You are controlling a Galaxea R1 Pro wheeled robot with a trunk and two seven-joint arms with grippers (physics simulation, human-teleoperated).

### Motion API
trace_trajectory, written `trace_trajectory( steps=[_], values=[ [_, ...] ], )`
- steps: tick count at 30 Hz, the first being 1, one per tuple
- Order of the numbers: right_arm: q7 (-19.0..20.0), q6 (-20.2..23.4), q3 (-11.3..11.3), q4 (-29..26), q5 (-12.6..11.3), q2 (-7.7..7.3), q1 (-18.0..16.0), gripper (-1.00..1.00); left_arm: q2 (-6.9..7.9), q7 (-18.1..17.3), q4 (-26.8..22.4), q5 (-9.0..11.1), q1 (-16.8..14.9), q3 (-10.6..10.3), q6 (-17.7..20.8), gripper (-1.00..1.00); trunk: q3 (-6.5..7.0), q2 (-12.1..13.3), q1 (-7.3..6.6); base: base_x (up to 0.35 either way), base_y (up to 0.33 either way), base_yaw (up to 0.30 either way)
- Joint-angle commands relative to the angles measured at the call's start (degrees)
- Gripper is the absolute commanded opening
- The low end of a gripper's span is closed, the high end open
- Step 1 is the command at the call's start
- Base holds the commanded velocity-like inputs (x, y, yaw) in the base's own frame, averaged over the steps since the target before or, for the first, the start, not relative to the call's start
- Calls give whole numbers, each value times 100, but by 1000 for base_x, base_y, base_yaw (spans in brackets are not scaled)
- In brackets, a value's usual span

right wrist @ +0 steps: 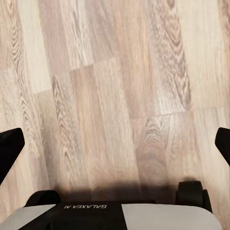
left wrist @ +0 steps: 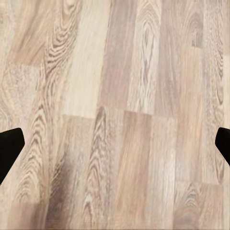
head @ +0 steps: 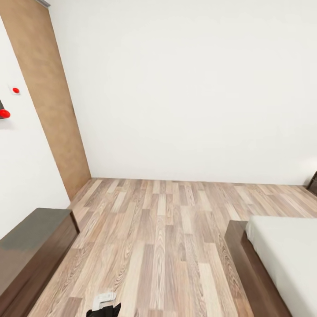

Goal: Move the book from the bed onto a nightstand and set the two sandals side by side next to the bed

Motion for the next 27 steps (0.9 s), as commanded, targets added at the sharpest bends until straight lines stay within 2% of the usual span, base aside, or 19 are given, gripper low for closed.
trace_trajectory(
  steps=[1, 16, 27],
  values=[
    [29, -3, -5, 23, -52, -3, -10, 100, -4, -42, 13, 34, -5, 33, -6, 100, -6, -3, 3, 331, 0, -10],
    [29, -3, -5, 20, -44, -3, -10, 100, -24, -42, 32, 35, -5, 33, -6, 100, -6, -3, 3, 331, 0, -65],
    [29, -3, -5, 20, -40, -3, -10, 100, -24, -42, 32, 30, -5, 33, -6, 100, -6, -3, 3, 331, 0, -6]
  ],
)
